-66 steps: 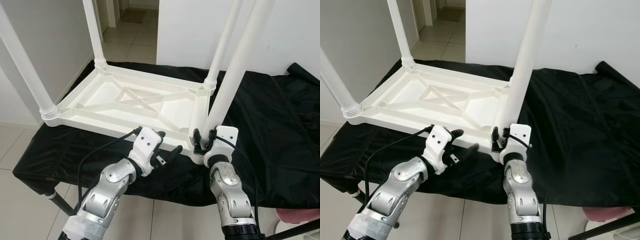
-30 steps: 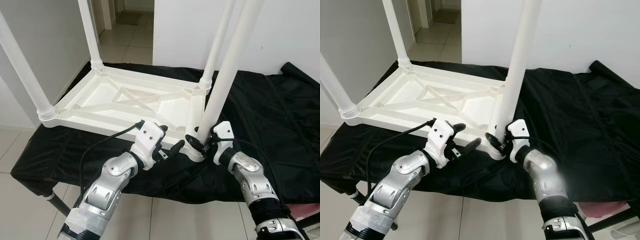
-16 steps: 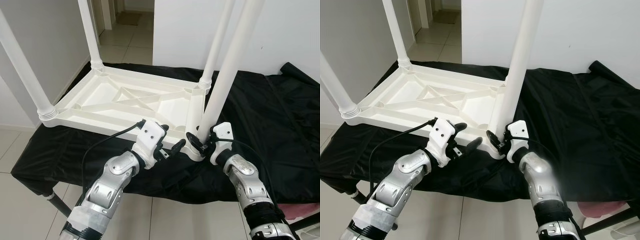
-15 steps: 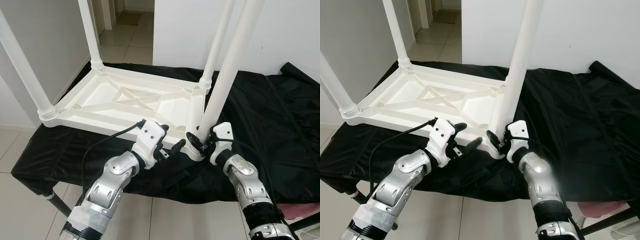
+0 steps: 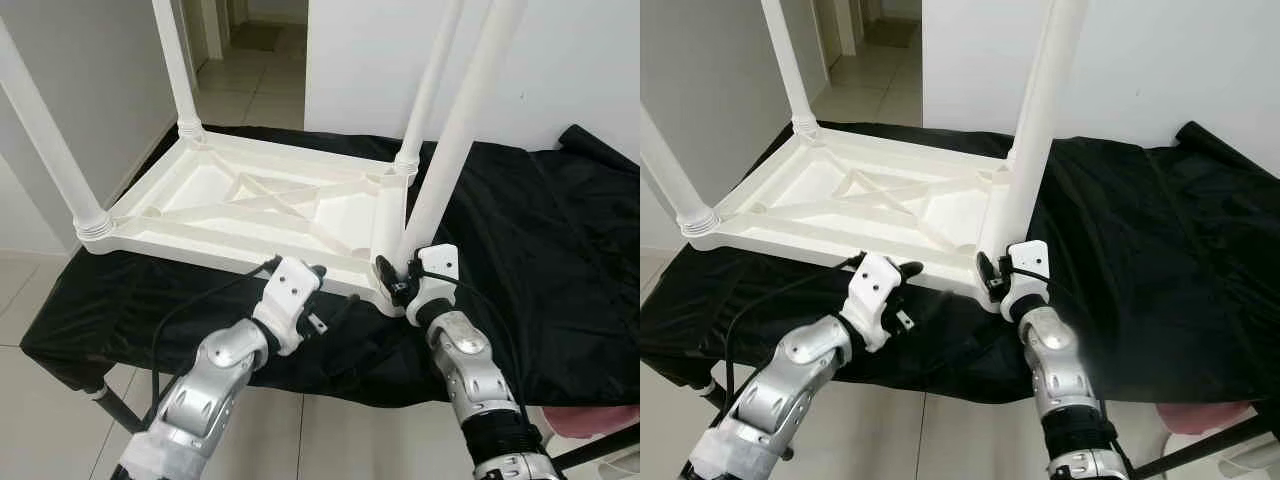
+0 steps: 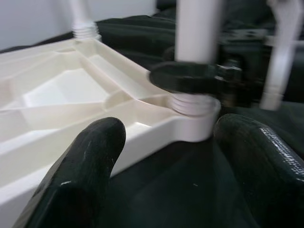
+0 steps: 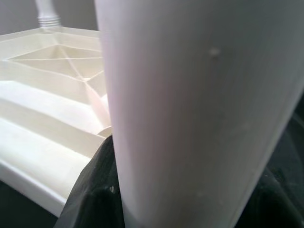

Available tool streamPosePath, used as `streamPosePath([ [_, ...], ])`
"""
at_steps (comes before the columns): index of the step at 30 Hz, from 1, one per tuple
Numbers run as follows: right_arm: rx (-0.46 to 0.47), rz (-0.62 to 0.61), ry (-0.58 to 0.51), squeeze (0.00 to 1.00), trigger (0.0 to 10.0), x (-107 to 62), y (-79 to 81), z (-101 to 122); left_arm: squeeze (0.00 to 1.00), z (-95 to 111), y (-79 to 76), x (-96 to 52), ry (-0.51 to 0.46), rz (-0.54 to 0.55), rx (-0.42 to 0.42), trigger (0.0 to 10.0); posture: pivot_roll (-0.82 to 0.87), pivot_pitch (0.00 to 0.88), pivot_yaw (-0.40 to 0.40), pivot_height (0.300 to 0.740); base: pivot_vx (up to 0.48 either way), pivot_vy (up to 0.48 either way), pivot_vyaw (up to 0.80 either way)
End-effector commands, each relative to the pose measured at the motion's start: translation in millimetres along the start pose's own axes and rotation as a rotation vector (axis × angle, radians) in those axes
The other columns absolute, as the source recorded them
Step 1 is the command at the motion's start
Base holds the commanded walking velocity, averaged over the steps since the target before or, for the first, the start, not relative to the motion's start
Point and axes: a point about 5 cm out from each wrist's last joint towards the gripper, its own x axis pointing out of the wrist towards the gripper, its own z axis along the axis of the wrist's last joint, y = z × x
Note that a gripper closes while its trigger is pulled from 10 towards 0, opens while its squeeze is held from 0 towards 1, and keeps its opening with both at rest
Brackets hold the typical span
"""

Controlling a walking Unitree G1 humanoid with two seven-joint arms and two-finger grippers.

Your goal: Building children table

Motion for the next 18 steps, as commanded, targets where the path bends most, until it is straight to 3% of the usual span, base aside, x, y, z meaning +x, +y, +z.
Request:
streamPosePath([
  [1,0.020,-0.050,0.063,0.00,10.0,-0.6,-0.7,-11,0.00,1,-6.5,-0.2,0.003,-0.065,-0.007,10.0,0.02,0.010,0.009,0.740,0.000,0.000,0.00],
  [6,0.048,-0.274,0.072,0.00,10.0,-6.4,2.1,-14,0.00,-1,-20.7,1.8,0.004,-0.105,-0.016,10.0,0.03,0.005,0.033,0.740,0.000,0.000,0.00],
  [10,0.080,-0.425,0.070,0.00,10.0,-14.2,14.3,-15,0.00,4,-13.1,1.5,-0.020,-0.049,-0.038,10.0,0.03,0.019,0.041,0.740,0.000,0.000,0.00],
  [11,0.080,-0.425,0.070,0.00,10.0,-14.2,14.3,-15,0.00,4,-13.1,1.5,-0.020,-0.049,-0.038,10.0,0.03,0.019,0.041,0.740,0.000,0.000,0.00],
  [13,0.087,-0.379,0.023,0.00,10.0,-11.3,31.7,-9,0.00,5,-11.5,0.9,-0.023,-0.044,-0.034,10.0,0.03,0.013,0.034,0.740,0.000,0.000,0.00],
  [18,0.093,-0.359,0.000,0.00,10.0,-10.5,35.2,-4,0.00,4,-10.1,0.4,-0.018,-0.045,-0.029,10.0,0.02,0.011,0.024,0.740,0.000,0.000,0.00],
])
